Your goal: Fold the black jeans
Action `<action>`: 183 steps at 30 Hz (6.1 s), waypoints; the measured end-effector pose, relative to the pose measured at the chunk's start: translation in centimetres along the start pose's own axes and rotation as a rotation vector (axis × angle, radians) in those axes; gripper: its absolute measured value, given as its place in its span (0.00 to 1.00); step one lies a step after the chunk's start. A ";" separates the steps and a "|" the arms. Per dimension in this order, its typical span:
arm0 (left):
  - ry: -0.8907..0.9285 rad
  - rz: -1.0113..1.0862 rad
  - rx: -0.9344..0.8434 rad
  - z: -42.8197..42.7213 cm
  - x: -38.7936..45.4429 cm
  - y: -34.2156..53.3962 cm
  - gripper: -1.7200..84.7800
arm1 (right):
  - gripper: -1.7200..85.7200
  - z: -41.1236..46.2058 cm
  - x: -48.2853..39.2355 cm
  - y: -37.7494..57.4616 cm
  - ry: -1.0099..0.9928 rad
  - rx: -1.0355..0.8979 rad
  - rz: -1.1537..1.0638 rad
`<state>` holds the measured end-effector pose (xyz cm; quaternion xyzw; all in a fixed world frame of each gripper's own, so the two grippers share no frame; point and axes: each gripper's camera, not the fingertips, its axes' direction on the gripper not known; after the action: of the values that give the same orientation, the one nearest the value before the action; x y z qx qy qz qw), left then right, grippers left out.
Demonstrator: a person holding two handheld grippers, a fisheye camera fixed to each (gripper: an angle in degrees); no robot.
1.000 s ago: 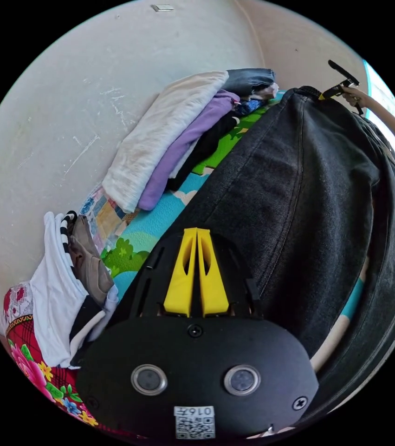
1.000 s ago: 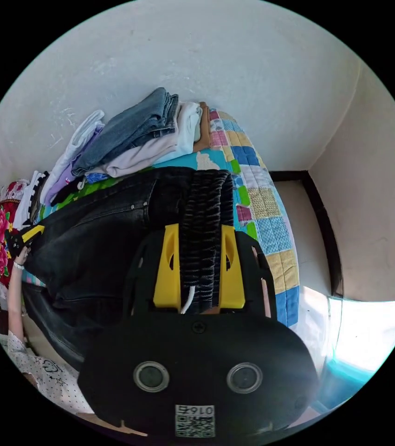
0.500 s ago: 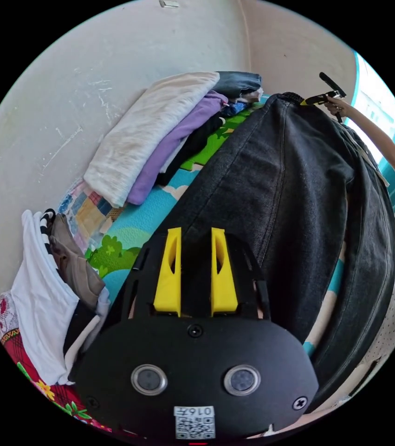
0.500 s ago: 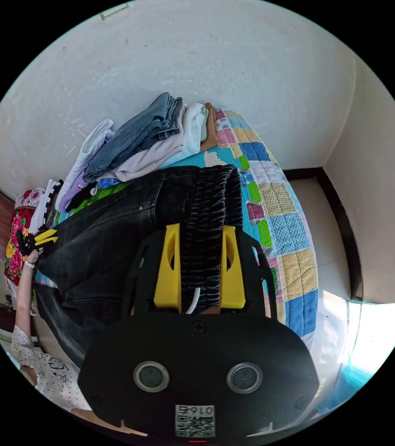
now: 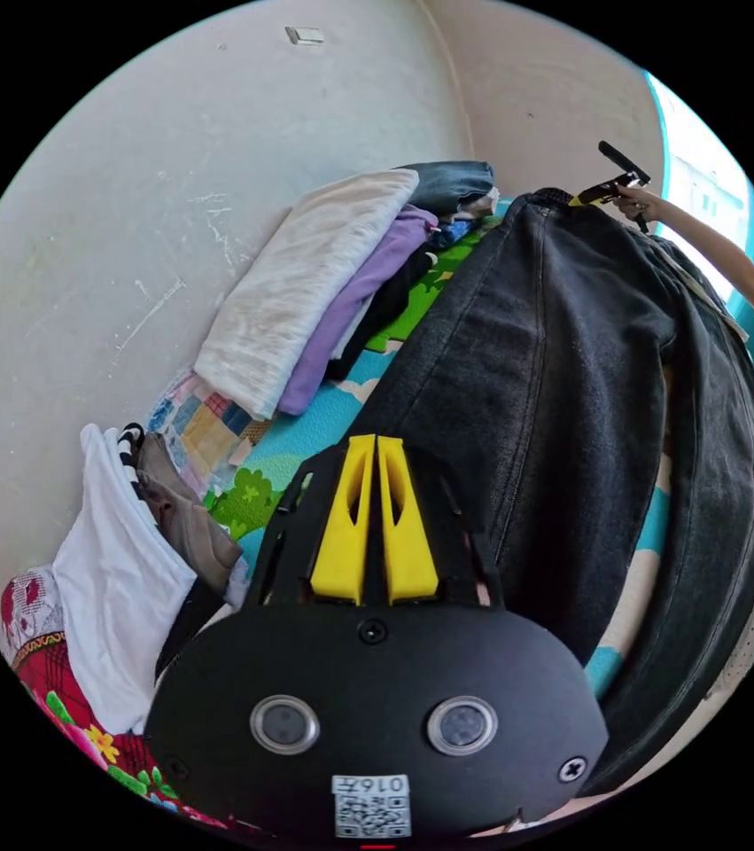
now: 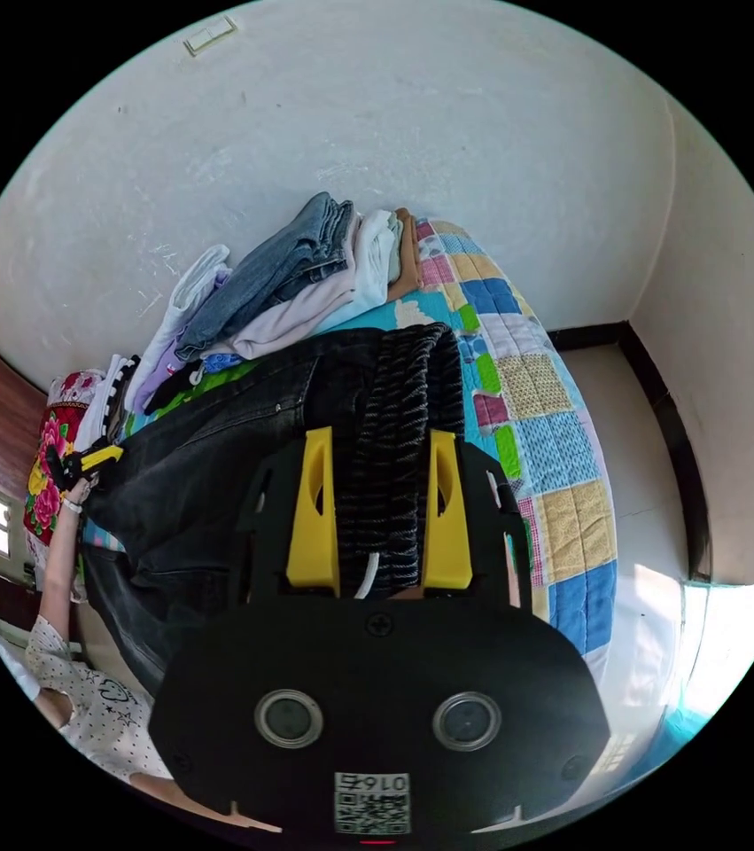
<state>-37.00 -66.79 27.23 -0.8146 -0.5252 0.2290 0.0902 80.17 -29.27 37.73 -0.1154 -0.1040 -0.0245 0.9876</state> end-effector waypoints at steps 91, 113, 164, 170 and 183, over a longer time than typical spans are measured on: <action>0.142 -0.761 0.147 23.1 46.5 48.1 0.01 | 0.20 13.9 -91.3 29.6 0.064 -0.045 -1.342; 0.228 -1.124 0.147 51.5 47.5 49.7 0.05 | 0.04 14.0 -97.0 35.3 0.219 -0.001 -1.308; 0.290 -0.914 0.112 67.1 58.7 34.3 0.06 | 0.14 -7.0 -56.4 44.2 0.087 0.049 -0.636; 0.339 -0.936 0.126 67.9 59.1 34.1 0.11 | 0.16 -6.3 -55.7 44.0 0.083 0.014 -0.631; 0.239 -0.801 0.188 65.3 60.8 30.6 0.03 | 0.19 -5.6 -55.6 43.3 0.063 0.000 -0.617</action>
<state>-21.75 -31.57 -58.97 -0.5553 -0.7629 0.1267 0.3060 30.06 12.86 11.04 -0.0778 -0.1033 -0.3267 0.9363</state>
